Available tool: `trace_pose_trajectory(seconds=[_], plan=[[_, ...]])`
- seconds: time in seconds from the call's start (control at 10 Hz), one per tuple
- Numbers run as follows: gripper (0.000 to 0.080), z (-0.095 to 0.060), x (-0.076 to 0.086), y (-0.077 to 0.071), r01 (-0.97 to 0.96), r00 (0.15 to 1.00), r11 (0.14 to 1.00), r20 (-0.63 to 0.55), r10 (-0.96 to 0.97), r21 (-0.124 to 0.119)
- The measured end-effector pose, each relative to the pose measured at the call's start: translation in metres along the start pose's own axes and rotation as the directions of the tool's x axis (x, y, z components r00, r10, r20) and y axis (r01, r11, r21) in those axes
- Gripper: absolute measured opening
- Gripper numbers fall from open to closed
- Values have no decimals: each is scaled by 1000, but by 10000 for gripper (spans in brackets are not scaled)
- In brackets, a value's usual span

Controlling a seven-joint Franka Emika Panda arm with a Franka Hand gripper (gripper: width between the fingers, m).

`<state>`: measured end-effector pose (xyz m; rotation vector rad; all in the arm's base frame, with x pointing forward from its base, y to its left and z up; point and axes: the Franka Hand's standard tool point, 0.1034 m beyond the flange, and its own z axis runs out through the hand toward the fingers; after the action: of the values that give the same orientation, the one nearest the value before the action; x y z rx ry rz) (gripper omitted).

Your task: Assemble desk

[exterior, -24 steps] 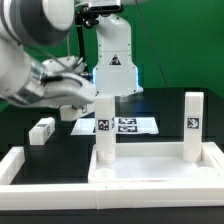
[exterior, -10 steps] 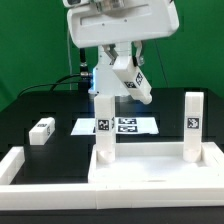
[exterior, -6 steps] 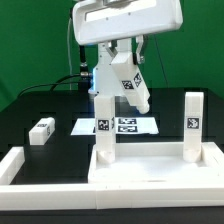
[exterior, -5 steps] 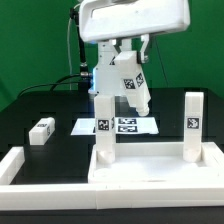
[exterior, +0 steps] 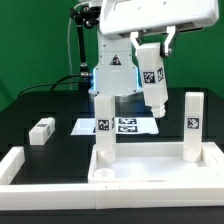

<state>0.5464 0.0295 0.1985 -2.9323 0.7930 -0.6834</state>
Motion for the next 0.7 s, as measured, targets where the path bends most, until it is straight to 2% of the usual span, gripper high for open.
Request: trace_pose_trajectory(seconds=[0.7], plan=[[288,0,0,0,0,1000,1000,0,0,0]])
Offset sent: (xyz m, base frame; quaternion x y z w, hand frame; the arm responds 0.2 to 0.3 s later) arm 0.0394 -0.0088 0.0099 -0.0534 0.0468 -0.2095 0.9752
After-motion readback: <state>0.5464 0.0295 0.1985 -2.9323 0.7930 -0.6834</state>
